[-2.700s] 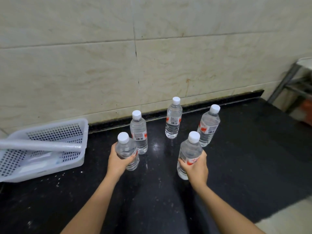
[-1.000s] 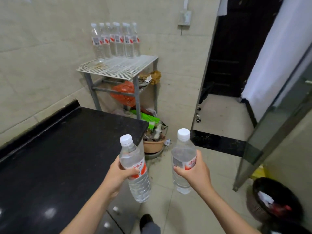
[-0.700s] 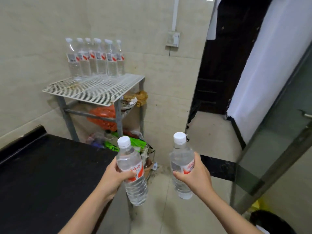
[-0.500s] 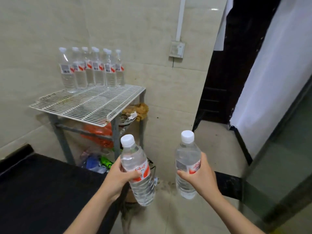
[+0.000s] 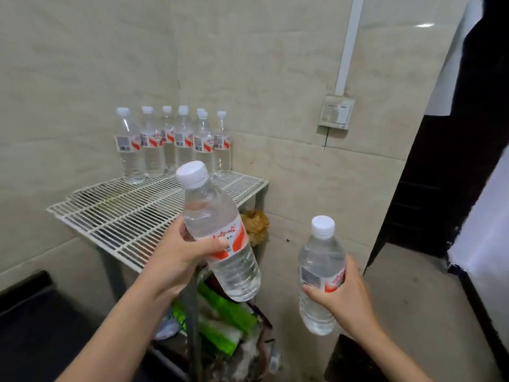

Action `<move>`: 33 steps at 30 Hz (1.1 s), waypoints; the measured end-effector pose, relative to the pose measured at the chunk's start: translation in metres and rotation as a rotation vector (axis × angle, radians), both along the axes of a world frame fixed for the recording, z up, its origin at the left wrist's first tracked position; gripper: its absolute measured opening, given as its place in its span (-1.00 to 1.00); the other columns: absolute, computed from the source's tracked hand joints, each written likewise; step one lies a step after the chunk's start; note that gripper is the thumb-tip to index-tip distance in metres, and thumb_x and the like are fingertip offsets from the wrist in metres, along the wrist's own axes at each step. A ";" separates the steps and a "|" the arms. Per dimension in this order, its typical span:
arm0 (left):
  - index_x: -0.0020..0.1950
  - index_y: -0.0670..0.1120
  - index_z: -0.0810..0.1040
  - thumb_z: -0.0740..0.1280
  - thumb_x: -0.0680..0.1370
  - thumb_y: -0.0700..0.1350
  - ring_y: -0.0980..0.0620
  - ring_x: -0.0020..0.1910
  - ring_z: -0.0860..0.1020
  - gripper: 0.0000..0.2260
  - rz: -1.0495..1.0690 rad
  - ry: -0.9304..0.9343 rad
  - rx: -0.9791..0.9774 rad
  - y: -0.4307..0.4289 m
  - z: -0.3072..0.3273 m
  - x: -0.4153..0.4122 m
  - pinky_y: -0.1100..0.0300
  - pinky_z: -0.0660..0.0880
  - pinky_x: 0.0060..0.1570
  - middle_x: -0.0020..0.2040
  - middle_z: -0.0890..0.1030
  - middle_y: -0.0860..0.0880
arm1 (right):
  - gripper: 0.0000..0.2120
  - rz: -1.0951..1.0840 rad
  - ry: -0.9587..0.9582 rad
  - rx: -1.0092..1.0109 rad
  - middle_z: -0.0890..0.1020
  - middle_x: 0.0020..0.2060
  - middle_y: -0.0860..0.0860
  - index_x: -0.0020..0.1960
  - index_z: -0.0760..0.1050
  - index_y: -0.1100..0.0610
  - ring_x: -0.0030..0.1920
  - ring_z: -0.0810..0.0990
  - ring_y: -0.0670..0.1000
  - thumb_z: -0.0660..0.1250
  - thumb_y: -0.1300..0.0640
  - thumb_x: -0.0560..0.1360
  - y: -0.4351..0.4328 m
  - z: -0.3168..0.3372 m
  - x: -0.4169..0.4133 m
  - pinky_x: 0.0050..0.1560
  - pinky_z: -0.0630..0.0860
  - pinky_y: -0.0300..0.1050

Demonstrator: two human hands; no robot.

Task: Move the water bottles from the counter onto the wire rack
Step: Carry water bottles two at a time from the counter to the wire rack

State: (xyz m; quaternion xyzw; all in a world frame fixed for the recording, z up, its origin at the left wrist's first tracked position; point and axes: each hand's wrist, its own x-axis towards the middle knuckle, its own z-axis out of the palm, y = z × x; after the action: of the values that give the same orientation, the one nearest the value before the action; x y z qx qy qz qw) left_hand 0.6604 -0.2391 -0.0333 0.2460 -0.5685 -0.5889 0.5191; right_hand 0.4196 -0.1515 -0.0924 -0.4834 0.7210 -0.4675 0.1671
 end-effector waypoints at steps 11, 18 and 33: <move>0.06 -0.13 0.51 0.62 -0.13 0.10 0.13 -0.17 0.65 -0.18 0.520 -0.018 -0.173 -0.092 0.057 0.041 0.28 0.58 -0.15 -0.19 0.70 0.05 | -0.40 0.379 0.043 -0.239 0.47 -0.12 -0.18 -0.05 0.26 -0.14 -0.05 0.49 -0.04 0.59 0.12 0.15 -0.167 0.090 -0.033 0.00 0.45 -0.09; 0.14 -0.18 0.50 0.61 -0.11 0.11 -0.04 -0.08 0.60 -0.12 0.656 -0.180 -0.075 -0.155 0.038 0.076 0.19 0.58 -0.16 -0.10 0.66 -0.05 | -0.34 0.530 -0.040 -0.241 0.43 -0.13 -0.31 0.12 0.27 -0.05 0.05 0.53 -0.03 0.57 0.04 0.16 -0.271 0.110 0.004 0.09 0.52 0.01; 0.06 -0.07 0.48 0.51 0.06 -0.25 -0.08 0.00 0.55 -0.41 0.694 -0.185 0.141 -0.319 0.025 0.112 0.11 0.49 -0.12 -0.02 0.59 -0.05 | -0.17 0.541 -0.050 -0.077 0.45 0.28 0.03 0.38 0.14 0.09 0.22 0.49 0.10 0.51 -0.04 0.28 -0.464 0.088 0.159 0.11 0.45 -0.01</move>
State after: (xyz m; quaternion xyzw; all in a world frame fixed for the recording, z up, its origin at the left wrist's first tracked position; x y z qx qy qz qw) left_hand 0.7728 -0.5580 -0.0085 0.5115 -0.4538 -0.3907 0.6163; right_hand 0.5782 -0.6153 -0.0043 -0.6528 0.5430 -0.4445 0.2853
